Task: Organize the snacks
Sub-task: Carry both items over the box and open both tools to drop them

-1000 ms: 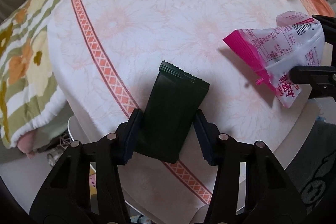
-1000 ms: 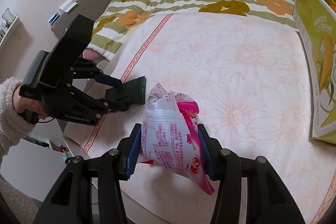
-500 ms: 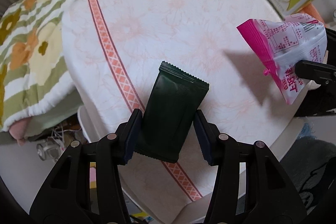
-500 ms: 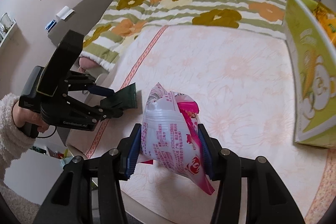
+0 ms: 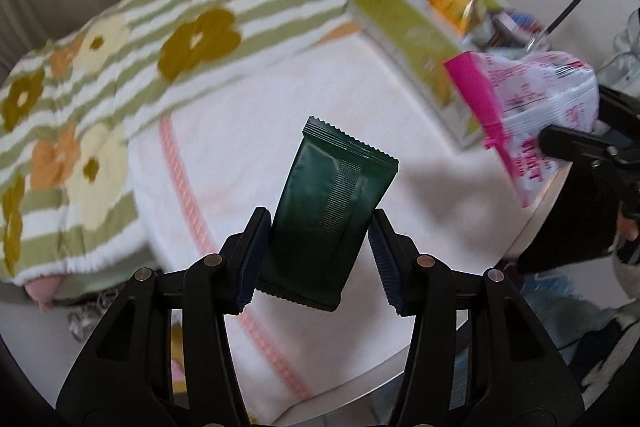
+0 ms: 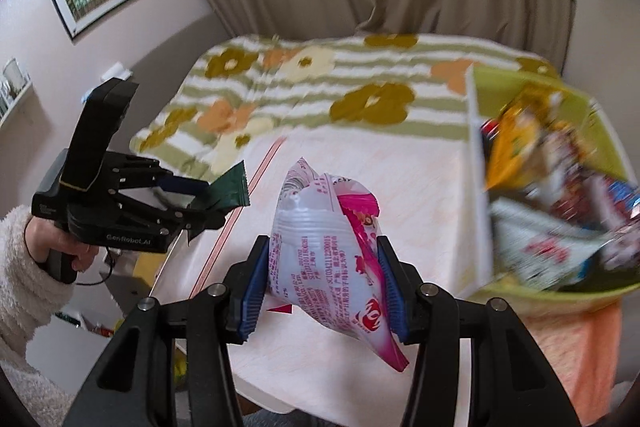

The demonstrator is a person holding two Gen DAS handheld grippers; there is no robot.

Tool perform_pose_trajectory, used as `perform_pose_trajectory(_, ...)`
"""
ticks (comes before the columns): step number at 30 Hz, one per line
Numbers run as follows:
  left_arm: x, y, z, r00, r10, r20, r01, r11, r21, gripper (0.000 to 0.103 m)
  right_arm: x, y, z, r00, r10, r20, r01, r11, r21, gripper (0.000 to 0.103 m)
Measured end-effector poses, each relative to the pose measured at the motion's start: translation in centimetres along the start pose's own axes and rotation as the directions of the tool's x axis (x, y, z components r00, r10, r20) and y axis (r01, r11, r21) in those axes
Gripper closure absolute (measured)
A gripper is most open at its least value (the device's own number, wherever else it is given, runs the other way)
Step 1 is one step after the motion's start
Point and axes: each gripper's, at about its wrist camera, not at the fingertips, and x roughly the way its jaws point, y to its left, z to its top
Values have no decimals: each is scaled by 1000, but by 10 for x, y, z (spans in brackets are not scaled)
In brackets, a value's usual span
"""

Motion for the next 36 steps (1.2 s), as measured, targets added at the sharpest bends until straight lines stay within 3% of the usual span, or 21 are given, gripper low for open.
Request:
perform_pose_trajectory(10,-4,-103,117,988,-76,132,76,997,6,56,-65,-103,41,995,-45,92,43,999,16,56)
perform_pose_trajectory(14,18,-134,157,986,-85,144,93,995,-47,56,-81,-146,57,988,-118,98,120,993,-9,56)
perform_pose_trajectory(24,72,-171,228,989,-66,130,88,982,-170,56,-74,-229,72,994,-97,59,91,992,89,56)
perform_pose_trajectory(25,76,-171,233,990,-56,130,79,981,-177,54,-73,-233,73,994,-98,56,93,991,95,56)
perform_pose_trajectory(27,83,-168,239,993,-38,112,60,978,-199,36,-72,-241,75,994,-100,53,94,990,106,56)
perform_pose_trajectory(28,86,-167,241,994,-35,107,56,976,-209,14,-71,-244,75,994,-99,51,92,989,111,56)
perform_pose_trajectory(29,86,-166,241,992,-36,119,61,975,-214,6,-70,-246,74,994,-100,48,94,989,119,56)
perform_pose_trajectory(33,77,-161,233,991,8,131,22,974,-227,6,-71,-251,74,995,-96,42,90,987,130,56)
perform_pose_trajectory(36,61,-160,220,983,25,181,19,971,-237,6,-71,-252,73,995,-90,47,83,987,135,56)
